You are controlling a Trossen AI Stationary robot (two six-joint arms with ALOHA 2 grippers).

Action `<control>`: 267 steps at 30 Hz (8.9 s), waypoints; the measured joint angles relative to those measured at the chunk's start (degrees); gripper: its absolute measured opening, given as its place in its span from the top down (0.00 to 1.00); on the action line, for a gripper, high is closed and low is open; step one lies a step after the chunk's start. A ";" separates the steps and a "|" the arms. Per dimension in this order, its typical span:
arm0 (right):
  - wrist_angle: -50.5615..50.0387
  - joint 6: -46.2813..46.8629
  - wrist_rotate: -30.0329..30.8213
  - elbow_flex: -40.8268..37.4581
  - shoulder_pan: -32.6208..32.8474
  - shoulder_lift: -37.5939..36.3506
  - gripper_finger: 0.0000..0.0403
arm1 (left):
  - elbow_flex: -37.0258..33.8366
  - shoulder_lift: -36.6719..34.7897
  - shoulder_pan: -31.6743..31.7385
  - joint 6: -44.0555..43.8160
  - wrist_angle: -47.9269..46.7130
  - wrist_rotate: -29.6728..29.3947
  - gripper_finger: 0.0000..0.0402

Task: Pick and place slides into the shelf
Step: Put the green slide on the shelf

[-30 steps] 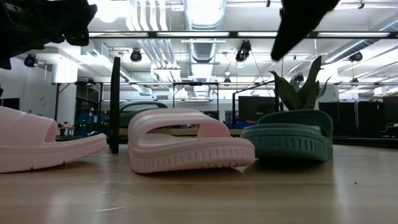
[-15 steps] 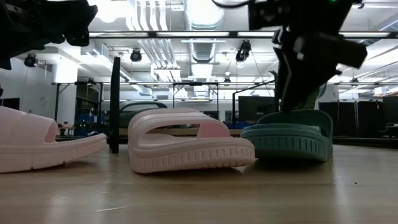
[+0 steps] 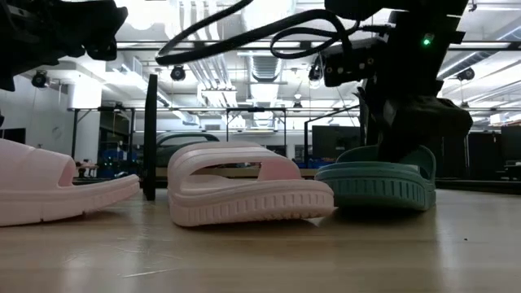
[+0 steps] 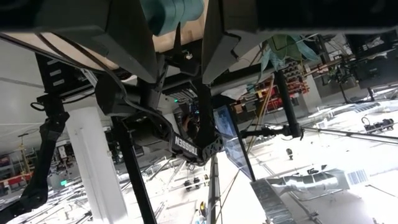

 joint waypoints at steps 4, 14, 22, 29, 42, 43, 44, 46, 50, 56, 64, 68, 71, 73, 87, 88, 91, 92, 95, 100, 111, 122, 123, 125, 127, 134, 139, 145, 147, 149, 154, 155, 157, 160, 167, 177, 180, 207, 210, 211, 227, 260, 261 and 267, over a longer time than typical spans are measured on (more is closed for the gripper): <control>-0.61 1.40 0.01 0.00 0.06 -0.40 0.48 | -0.01 0.00 0.00 0.00 -0.01 0.01 0.72; -1.32 1.50 -0.07 0.00 0.09 -1.09 0.69 | 0.01 0.02 0.01 -0.02 -0.01 0.01 0.72; -1.69 1.52 -0.68 0.00 0.09 -1.11 0.84 | 0.00 0.04 0.01 -0.04 0.00 0.01 0.72; -4.58 4.05 -0.50 0.53 0.09 -1.18 0.95 | -0.01 0.06 0.01 -0.03 0.01 0.01 0.72; -12.53 4.10 7.00 12.58 3.06 -1.48 0.97 | 0.00 0.02 -0.01 -0.04 0.02 0.01 0.72; -13.34 4.09 8.23 13.93 3.51 -1.51 0.97 | 0.01 0.02 0.01 -0.04 0.01 0.01 0.72; -14.25 4.10 9.56 15.43 3.95 -1.59 0.97 | -0.01 0.02 0.01 -0.04 0.03 0.01 0.72; -15.82 4.10 12.74 18.15 4.90 -1.77 0.97 | 0.01 0.02 0.00 -0.04 0.10 0.01 0.72; -16.24 4.07 20.23 22.36 7.08 -3.22 0.97 | 0.01 0.02 -0.01 -0.02 0.16 0.03 0.72; -16.02 4.10 31.34 25.52 10.73 -6.50 0.97 | 0.01 0.04 0.01 -0.04 0.40 0.03 0.72; -15.77 9.15 42.99 24.11 14.16 -10.17 0.97 | 0.01 0.06 0.00 -0.03 0.34 0.03 0.72; -15.75 14.28 46.36 22.22 14.45 -11.06 0.97 | -0.01 0.07 0.01 0.39 0.47 0.09 0.72; -15.79 17.12 48.09 21.12 14.47 -11.29 0.97 | -0.01 0.00 0.01 4.07 0.55 1.51 0.72; -15.68 17.37 48.05 20.63 14.47 -11.28 0.97 | 0.01 0.26 0.01 6.35 0.51 4.22 0.72; 17.93 -10.67 30.36 20.19 15.47 -11.04 0.98 | -0.01 4.70 -0.01 19.18 3.43 27.88 0.72; 22.98 -15.89 27.73 20.10 15.47 -11.04 0.98 | -0.01 5.16 -0.01 19.19 4.25 27.88 0.72; 34.61 -28.02 21.45 20.06 15.49 -11.04 0.98 | -0.01 6.53 -0.01 19.18 6.78 27.86 0.72; 37.11 -31.10 20.03 20.06 15.51 -11.04 0.98 | -0.01 7.00 -0.01 19.19 7.51 27.84 0.72; 39.99 -36.93 17.14 20.06 15.43 -11.04 0.98 | -0.01 8.57 -0.01 19.19 10.19 27.83 0.72; 40.14 -38.36 15.81 19.90 14.11 -11.02 0.98 | 0.11 12.71 -0.01 19.10 14.79 27.81 0.72; 42.32 -42.23 8.44 19.84 10.42 -11.02 0.98 | 9.85 27.72 -0.06 19.12 15.96 27.82 0.56; 41.80 -41.34 8.44 19.80 10.23 -12.10 0.98 | 19.34 42.31 -0.06 22.49 21.45 28.44 0.41; 41.80 -41.20 8.44 19.80 10.23 -12.16 0.98 | 19.80 43.42 -0.06 22.51 22.76 28.56 0.41; 41.65 -41.17 8.44 19.80 10.23 -12.17 0.98 | 21.05 45.62 -0.06 22.53 24.59 28.71 0.41; 41.52 -41.17 8.44 19.80 10.19 -12.15 0.98 | 22.21 47.57 -0.06 22.52 26.56 29.46 0.41; 41.26 -40.93 8.47 19.80 10.05 -12.15 0.98 | 26.73 52.40 -0.43 22.52 27.75 33.51 0.41; 40.49 -40.47 8.57 19.80 10.05 -12.15 0.98 | 29.76 54.43 -1.18 22.51 27.93 33.95 0.41; 40.51 -40.49 8.63 19.82 10.11 -12.22 0.98 | 32.69 56.91 -1.79 22.62 27.96 37.08 0.43; 40.39 -40.49 8.63 19.86 10.08 -12.24 0.98 | 33.70 57.99 -2.09 22.63 27.94 38.01 0.45; 40.37 -40.51 8.63 19.89 10.08 -12.26 0.98 | 34.65 59.17 -2.55 22.63 27.97 38.83 0.48; 40.25 -40.49 9.11 19.89 9.97 -12.26 0.98 | 37.04 62.38 -2.98 22.71 27.94 38.72 0.60; 40.21 -40.49 9.12 19.89 9.97 -12.31 0.98 | 37.33 62.86 -2.98 22.71 27.94 38.83 0.63; 40.14 -40.49 9.16 19.91 9.99 -12.34 0.98 | 38.03 63.75 -3.00 22.73 28.57 39.17 0.71; 39.69 -40.45 9.17 19.92 9.99 -12.39 0.98 | 37.99 63.82 -2.98 23.30 29.40 41.05 0.83; 36.72 -40.46 13.54 19.92 10.29 -13.07 0.92 | 36.18 59.94 -2.88 25.40 27.38 39.83 0.95; 22.44 -28.65 25.68 19.91 15.55 -20.17 0.74 | 35.10 52.43 -2.88 28.47 14.77 31.17 0.95; 18.43 -23.65 25.66 19.87 16.99 -21.69 0.71 | 34.97 50.48 -2.87 29.75 10.67 26.77 0.95; -3.28 -23.21 35.07 19.82 21.45 -13.23 0.61 | 35.33 52.34 -5.13 38.64 -2.52 -23.02 0.96; -7.43 -19.11 32.78 19.82 19.84 -11.69 0.53 | 36.07 52.06 -6.37 38.64 -2.15 -21.96 0.96; -8.94 -17.64 32.17 19.82 19.40 -11.17 0.51 | 36.29 52.00 -6.81 38.64 -2.16 -21.06 0.96; -21.46 -9.36 29.74 19.82 14.35 -9.51 0.39 | 37.84 51.93 -8.78 40.15 -1.02 -15.51 0.96; -24.29 -5.91 28.59 12.52 13.57 -10.77 0.85 | 37.65 43.78 -9.04 24.67 -12.24 -3.90 0.59; -24.18 -5.13 29.12 11.10 13.86 -11.04 0.85 | 37.65 42.13 -9.04 23.69 -14.15 -1.24 0.57; -18.87 -1.27 31.34 2.42 16.11 -11.80 0.85 | 37.43 35.49 -9.11 21.18 -16.01 9.03 0.55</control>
